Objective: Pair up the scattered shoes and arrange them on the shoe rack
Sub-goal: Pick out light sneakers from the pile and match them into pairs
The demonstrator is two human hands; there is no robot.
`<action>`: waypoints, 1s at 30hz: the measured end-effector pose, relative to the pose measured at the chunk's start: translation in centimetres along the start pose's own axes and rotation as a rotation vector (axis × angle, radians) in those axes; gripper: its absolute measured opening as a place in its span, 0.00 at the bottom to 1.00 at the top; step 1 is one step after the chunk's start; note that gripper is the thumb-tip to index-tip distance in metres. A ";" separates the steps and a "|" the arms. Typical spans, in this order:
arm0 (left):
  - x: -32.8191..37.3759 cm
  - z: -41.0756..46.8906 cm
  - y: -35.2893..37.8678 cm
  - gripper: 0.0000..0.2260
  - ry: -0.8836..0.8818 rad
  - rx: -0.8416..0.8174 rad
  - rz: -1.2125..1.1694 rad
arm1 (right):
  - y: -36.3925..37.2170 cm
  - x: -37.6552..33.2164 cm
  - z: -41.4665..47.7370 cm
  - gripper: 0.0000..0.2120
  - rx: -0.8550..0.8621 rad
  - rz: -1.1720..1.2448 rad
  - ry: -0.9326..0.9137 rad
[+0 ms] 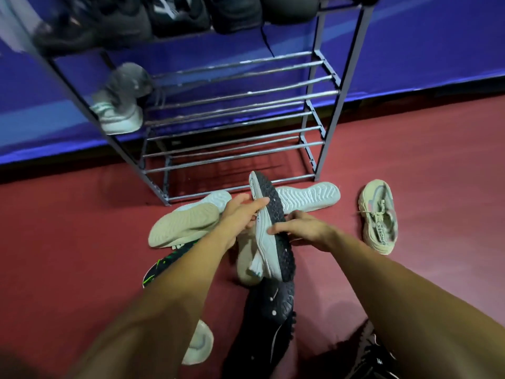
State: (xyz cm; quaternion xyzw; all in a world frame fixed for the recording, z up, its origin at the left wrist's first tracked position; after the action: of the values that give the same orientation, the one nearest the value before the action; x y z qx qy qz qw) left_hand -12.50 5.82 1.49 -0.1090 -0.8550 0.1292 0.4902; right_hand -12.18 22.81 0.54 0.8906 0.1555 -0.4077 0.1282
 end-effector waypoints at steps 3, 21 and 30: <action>3.1 -1.7 -3.1 0.20 0.074 0.040 0.108 | 2.1 -3.8 -1.1 0.15 -0.014 -0.039 -0.074; 13.9 -6.8 -18.8 0.07 0.314 0.259 0.207 | 12.5 -19.2 -4.9 0.08 -0.075 -0.266 -0.344; 16.0 -7.3 -20.6 0.15 0.464 0.108 0.271 | 10.3 -21.4 -4.3 0.29 -0.061 0.202 -0.124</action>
State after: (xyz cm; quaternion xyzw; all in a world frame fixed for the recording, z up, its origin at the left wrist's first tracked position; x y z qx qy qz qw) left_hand -15.32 -7.73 24.75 -0.2226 -0.6892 0.2107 0.6565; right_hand -18.51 11.21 20.72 0.8704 0.0690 -0.4423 0.2051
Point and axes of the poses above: each hand's wrist, its own z-axis towards the middle knuckle, its own y-axis out of the palm, x = y × z, the point moved 6 cm from there along z, towards the middle knuckle, and after that the axes turned 15 degrees about z, right-handed, at the moved point
